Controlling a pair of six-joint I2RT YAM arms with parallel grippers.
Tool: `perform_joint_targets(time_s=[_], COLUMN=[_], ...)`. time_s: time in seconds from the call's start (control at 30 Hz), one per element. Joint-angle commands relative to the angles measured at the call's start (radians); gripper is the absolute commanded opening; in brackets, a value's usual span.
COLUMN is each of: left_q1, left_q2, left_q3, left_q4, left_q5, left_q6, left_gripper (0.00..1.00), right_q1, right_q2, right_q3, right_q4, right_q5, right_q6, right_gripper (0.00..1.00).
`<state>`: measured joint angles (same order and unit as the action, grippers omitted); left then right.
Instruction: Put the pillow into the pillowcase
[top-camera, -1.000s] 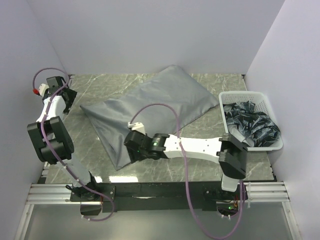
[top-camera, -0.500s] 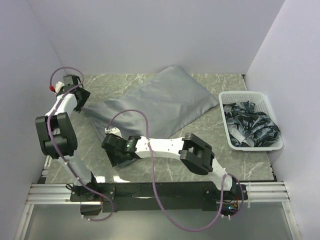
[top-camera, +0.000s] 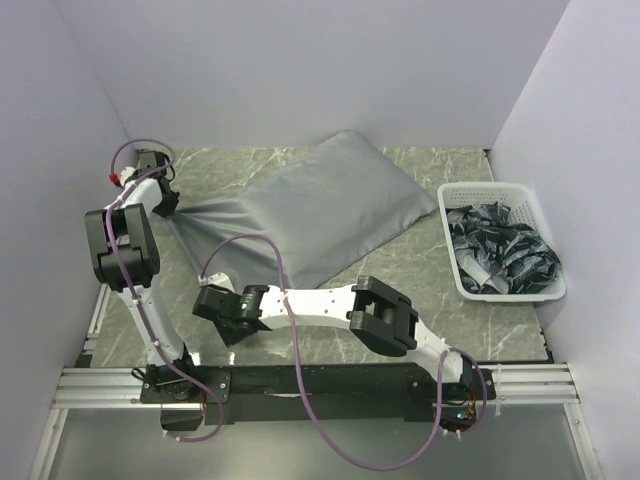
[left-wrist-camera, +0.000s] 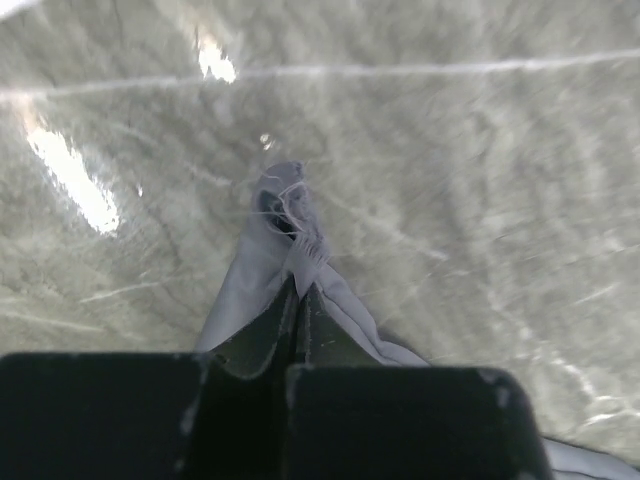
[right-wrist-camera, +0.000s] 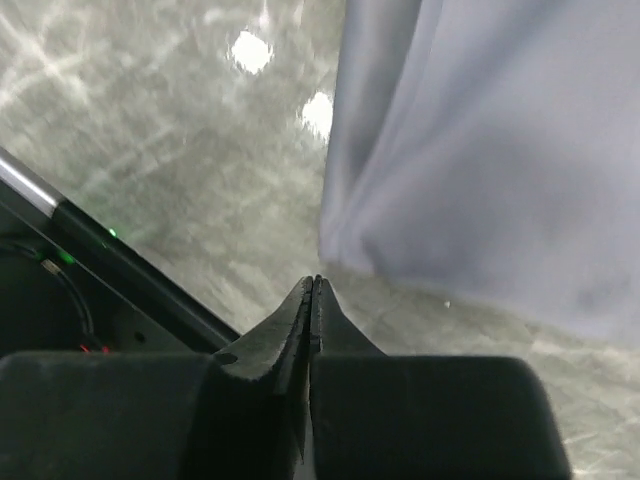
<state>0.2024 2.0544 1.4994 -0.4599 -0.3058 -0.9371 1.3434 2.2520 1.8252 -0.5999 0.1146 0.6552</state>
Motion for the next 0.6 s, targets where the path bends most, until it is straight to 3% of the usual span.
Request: perform_joint_targets(time_s=[0.0,0.3,0.4,0.47,0.5,0.57], left_q1=[0.017,0.064,0.072,0.077,0.081,0.089], left_q2=[-0.004,0.044,0.053,0.032,0.021,-0.009], left_q3=[0.065,0.117,0.116,0.113,0.117,0.13], left_q4=[-0.002,-0.02,-0.011,0.0,0.0,0.001], left_q5=[-0.059,-0.021,0.014,0.025,0.03,0.037], left_q6=[0.011,0.037,0.047,0.049,0.047,0.052], left_gripper=[0.01,0.01,0.02,0.1,0.25,0.38], right_q1=[0.022,0.092,0.079,0.054,0.046,0.014], right_q2=[-0.032,-0.103,-0.14,-0.186,-0.21,-0.307], right_q3=[-0.009,-0.081,-0.07,-0.081,-0.113,-0.161], right_q4=[-0.046,-0.029,-0.055,-0.06,-0.057,-0.035], right_q5=[0.051,0.074,0.134,0.141,0.157,0.166], right_q6=[-0.009,0.004,-0.003,-0.008,-0.011,-0.012], right_gripper=[0.0,0.01,0.14,0.19,0.22,0.3])
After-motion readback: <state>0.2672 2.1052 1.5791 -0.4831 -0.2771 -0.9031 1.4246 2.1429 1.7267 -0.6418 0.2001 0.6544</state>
